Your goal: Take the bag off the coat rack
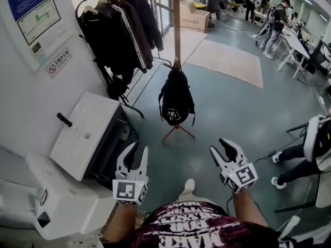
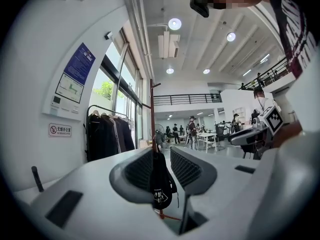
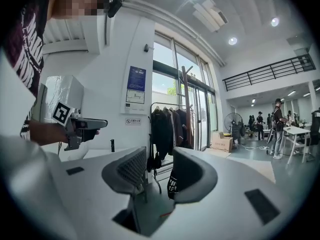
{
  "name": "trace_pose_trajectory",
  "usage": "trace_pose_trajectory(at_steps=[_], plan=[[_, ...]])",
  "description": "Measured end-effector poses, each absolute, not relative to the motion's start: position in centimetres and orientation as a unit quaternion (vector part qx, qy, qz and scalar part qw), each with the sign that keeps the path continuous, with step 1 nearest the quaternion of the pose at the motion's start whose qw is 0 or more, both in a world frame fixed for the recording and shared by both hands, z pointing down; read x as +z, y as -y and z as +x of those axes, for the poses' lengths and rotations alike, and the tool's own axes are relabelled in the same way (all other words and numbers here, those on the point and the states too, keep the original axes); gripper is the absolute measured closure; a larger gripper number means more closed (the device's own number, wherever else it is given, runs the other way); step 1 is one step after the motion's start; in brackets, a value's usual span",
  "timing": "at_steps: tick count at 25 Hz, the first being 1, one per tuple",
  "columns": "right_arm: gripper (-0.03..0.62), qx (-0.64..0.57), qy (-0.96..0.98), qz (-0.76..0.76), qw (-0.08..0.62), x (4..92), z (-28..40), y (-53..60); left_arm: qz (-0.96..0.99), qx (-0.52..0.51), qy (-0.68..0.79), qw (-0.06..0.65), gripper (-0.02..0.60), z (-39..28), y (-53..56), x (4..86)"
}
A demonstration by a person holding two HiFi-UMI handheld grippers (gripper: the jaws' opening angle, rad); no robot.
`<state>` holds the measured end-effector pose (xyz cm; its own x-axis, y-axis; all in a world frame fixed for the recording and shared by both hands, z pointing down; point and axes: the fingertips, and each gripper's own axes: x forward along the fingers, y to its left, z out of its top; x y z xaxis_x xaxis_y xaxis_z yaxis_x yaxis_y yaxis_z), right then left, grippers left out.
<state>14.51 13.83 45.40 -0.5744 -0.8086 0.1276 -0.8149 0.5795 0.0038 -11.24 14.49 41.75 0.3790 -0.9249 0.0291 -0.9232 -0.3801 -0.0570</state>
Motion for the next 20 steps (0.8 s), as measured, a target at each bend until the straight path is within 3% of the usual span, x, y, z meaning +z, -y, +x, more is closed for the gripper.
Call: trace_pose_trajectory(at_steps=[20], plan=[[0.418,0.04,0.902,0.425,0.06,45.5,18.2,-2.0,-0.816,-0.036,-0.577,0.019,0.483,-6.6,-3.0,41.3]])
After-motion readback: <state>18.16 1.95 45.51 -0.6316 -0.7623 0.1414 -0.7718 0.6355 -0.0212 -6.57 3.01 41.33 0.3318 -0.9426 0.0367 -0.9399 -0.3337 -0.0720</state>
